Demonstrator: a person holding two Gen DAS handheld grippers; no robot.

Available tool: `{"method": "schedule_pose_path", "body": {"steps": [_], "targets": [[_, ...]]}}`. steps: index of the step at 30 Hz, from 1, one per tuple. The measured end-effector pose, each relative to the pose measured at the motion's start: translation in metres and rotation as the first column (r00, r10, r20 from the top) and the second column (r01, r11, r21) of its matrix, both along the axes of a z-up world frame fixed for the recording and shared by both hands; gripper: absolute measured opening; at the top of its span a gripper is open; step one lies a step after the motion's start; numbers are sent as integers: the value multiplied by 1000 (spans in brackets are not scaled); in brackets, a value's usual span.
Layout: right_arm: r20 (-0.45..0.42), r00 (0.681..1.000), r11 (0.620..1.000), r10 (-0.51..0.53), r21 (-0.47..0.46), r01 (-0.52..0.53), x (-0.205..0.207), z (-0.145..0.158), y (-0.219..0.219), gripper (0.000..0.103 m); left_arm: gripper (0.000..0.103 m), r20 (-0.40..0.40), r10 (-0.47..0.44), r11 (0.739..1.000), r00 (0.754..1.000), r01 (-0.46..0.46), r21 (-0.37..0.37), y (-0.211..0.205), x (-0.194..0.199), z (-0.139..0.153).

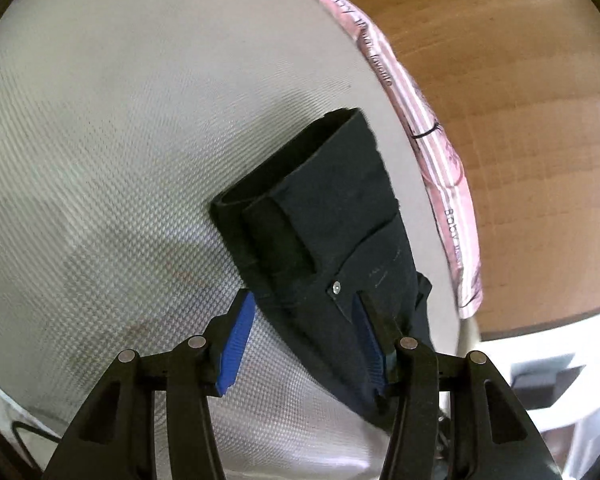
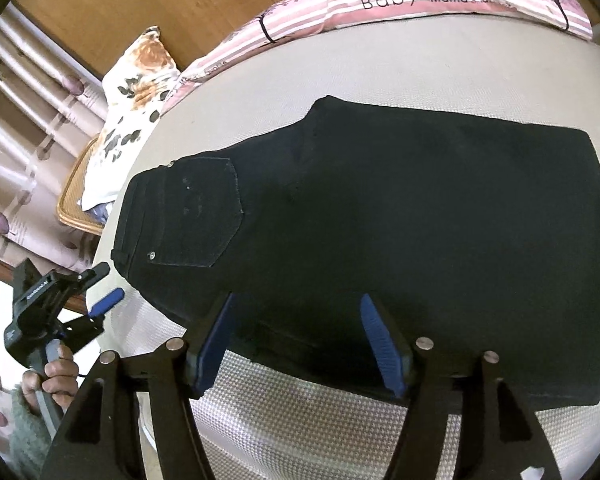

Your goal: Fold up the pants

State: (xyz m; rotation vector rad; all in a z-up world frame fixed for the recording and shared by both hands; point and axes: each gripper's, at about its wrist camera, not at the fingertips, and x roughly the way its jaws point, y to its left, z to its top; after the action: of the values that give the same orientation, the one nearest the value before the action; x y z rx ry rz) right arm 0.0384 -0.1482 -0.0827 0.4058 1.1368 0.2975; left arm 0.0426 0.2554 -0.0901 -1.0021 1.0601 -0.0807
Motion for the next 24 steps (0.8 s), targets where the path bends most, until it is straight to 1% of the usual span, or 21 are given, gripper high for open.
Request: {"method": "schedule_pose_path", "body": {"steps": [5, 8, 10, 14, 16, 20, 24], "targets": [[-5, 1000, 1000, 3, -4, -3, 4, -1, 0, 62, 52, -8, 4, 1000, 1000, -4, 7, -2, 2, -6], [-10, 1000, 1000, 3, -5, -3, 3, -3, 1, 62, 52, -5, 12, 1000, 1000, -12, -22, -3, 4, -11], [-16, 1000, 1000, 3, -6, -3, 4, -4, 1, 62, 52, 0, 15, 1000, 1000, -15, -20, -3, 4, -12], [-21, 1000, 1000, 1, -5, -1, 4, -6, 1, 62, 52, 30, 23, 999, 999, -22, -31, -3, 8, -18], [-25, 1000, 1000, 1, -1, -1, 4, -7, 1, 62, 52, 62, 30, 999, 998, -27, -42, -1, 8, -20], [-37, 999, 1000, 1, 3, -1, 5, -11, 1, 62, 52, 94, 53, 994, 994, -44, -96, 5, 7, -25], [-47, 999, 1000, 8, 7, -7, 6, -15, 3, 62, 52, 106, 46, 996, 993, -37, -80, 5, 11, -23]]}}
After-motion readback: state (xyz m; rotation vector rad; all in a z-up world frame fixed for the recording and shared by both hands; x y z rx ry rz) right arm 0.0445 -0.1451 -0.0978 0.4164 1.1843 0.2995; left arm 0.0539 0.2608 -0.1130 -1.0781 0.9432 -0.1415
